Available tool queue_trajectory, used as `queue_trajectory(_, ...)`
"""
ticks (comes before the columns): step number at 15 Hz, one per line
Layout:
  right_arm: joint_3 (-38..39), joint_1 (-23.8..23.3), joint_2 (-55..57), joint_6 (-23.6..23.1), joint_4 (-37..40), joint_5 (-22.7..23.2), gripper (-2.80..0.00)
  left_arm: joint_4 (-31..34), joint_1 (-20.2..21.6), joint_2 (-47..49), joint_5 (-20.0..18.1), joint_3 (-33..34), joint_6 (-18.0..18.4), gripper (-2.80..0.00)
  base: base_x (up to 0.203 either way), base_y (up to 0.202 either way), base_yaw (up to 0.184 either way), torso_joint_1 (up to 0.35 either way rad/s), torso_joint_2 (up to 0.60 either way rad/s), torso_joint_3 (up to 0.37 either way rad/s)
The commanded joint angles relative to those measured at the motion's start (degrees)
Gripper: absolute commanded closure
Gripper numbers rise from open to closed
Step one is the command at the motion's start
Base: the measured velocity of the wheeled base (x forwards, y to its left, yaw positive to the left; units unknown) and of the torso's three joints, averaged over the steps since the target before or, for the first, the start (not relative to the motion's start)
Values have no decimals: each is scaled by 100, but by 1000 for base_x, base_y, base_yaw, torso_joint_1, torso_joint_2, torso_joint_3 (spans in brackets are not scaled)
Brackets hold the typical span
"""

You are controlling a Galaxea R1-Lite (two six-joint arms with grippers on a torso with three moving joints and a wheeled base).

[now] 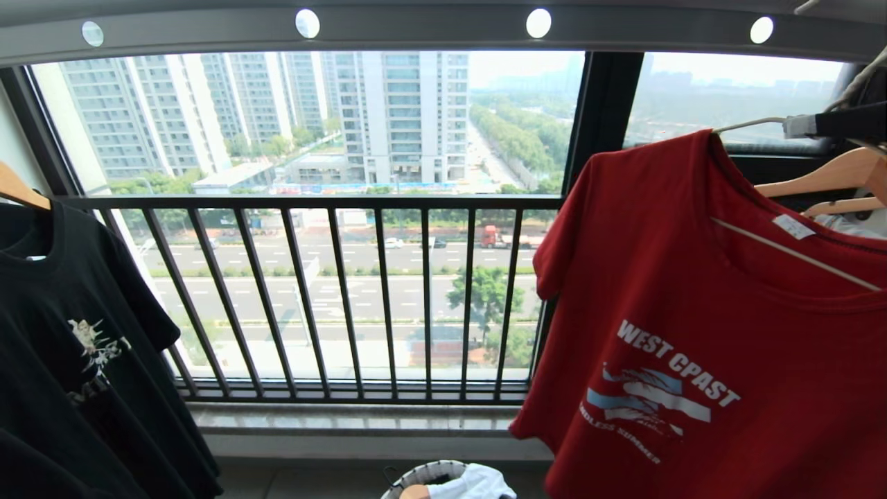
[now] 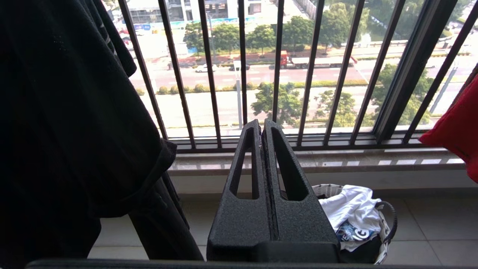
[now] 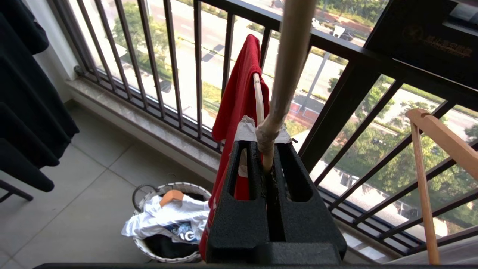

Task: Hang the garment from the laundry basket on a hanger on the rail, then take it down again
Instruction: Take the clothes off the clothes rack

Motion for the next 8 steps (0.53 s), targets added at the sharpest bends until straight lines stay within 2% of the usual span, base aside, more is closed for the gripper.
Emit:
queue_trajectory(1, 540, 87, -296, 6, -9, 37, 0, 5, 0, 4, 5, 9, 2, 0, 0, 0, 0, 0, 0, 0)
queue_trajectory(6, 1642, 955, -415, 42, -68, 52, 0, 5, 0, -1, 5, 9, 2, 0, 0, 0, 0, 0, 0, 0)
queue_trajectory(8, 1999, 1410, -310, 251, -450, 53, 0, -2, 0, 1, -2, 9, 2, 0, 0, 0, 0, 0, 0, 0)
